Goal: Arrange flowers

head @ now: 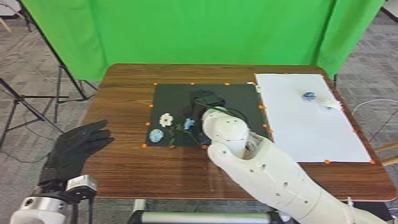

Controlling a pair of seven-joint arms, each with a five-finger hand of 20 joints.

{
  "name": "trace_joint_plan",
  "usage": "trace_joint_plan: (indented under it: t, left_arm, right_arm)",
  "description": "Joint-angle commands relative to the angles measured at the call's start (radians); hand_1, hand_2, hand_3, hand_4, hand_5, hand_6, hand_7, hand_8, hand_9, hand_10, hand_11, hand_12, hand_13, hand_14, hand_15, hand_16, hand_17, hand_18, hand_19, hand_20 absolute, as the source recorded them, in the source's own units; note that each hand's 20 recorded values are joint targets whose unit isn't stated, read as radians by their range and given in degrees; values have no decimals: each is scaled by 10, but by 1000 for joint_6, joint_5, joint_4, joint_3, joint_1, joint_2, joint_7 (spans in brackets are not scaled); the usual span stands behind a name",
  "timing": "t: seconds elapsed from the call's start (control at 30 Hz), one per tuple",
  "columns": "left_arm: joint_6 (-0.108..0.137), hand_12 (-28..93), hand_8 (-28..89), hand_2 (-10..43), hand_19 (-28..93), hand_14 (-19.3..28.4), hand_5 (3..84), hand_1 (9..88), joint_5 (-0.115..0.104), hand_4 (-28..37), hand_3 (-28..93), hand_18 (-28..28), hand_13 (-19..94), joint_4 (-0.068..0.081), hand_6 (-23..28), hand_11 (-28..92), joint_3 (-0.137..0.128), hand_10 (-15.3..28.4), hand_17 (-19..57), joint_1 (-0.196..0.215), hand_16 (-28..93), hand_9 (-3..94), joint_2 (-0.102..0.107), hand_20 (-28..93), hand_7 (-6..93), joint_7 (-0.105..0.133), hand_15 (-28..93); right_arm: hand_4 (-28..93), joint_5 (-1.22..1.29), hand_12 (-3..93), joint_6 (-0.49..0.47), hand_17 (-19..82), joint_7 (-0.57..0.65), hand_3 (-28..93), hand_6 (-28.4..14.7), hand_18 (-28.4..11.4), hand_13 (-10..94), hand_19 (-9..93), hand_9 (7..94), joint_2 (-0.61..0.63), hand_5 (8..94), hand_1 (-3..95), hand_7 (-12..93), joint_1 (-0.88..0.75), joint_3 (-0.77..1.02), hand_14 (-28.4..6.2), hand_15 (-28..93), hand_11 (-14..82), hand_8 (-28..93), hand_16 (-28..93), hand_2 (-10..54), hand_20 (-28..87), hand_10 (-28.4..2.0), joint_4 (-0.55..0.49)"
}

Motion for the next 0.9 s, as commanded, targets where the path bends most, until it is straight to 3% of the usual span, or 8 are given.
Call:
trace_joint_plan:
  t: [0.03, 0.2, 0.43, 0.6, 0.67, 0.77, 0.9]
  left_arm:
    - [1, 99, -108, 47, 607, 284, 446, 278, 0, -200, 826, 224, 292, -4, 132, 397, -3, 225, -92, 14, -149, 405, -10, 88, 198, -4, 677]
    - [0, 99, -108, 47, 607, 284, 446, 278, 1, -200, 826, 224, 293, -5, 131, 397, -6, 225, -92, 14, -149, 405, -15, 88, 198, -12, 678]
    - [13, 99, -109, 47, 608, 284, 446, 278, -10, -200, 826, 224, 293, -9, 131, 397, 0, 225, -92, 36, -149, 405, -10, 88, 198, 6, 677]
    - [41, 99, -109, 47, 607, 284, 446, 278, -29, -200, 826, 224, 292, -18, 132, 396, -6, 224, -92, 78, -149, 405, 8, 88, 199, 51, 678]
    - [46, 99, -109, 48, 607, 284, 446, 278, -40, -201, 825, 224, 292, -15, 132, 396, 5, 224, -92, 77, -149, 405, 14, 88, 199, 66, 678]
    - [57, 99, -108, 48, 607, 284, 447, 278, -44, -201, 824, 224, 292, -19, 132, 396, 2, 224, -92, 89, -149, 406, 27, 88, 198, 82, 677]
    - [72, 99, -109, 48, 607, 283, 447, 278, -58, -202, 824, 224, 292, -25, 132, 397, -3, 224, -92, 114, -149, 406, 37, 88, 198, 110, 677]
  right_arm:
    - [-219, -4, 224, 44, 332, 20, 838, -99, -247, 474, 932, 458, 10, 664, 212, 202, 11, -12, -223, 885, 494, -95, 184, 66, 216, -284, -17]
    - [-218, 20, 219, 77, 343, 35, 832, -96, -248, 490, 932, 476, 21, 695, 211, 239, 22, -24, -221, 877, 495, -93, 190, 65, 214, -283, -23]
    - [-215, 43, 205, 164, 355, 32, 827, -91, -248, 508, 932, 501, 67, 679, 207, 243, 52, -41, -216, 864, 460, -109, 196, 68, 218, -273, -63]
    - [-212, 90, 194, 187, 354, 26, 822, -88, -250, 512, 932, 515, 136, 634, 199, 192, 92, -16, -214, 850, 401, -113, 191, 73, 204, -266, -123]
    - [-211, 115, 187, 199, 353, 34, 821, -86, -250, 516, 932, 524, 194, 620, 197, 182, 116, -10, -214, 843, 373, -109, 187, 74, 197, -263, -150]
    - [-209, 177, 178, 201, 352, 39, 818, -87, -250, 520, 932, 532, 281, 601, 195, 165, 127, 37, -215, 826, 327, -106, 181, 76, 186, -262, -180]
    - [-208, 240, 174, 140, 338, 20, 823, -86, -247, 521, 931, 524, 388, 564, 197, 153, 85, 160, -206, 803, 288, -103, 172, 74, 162, -257, -192]
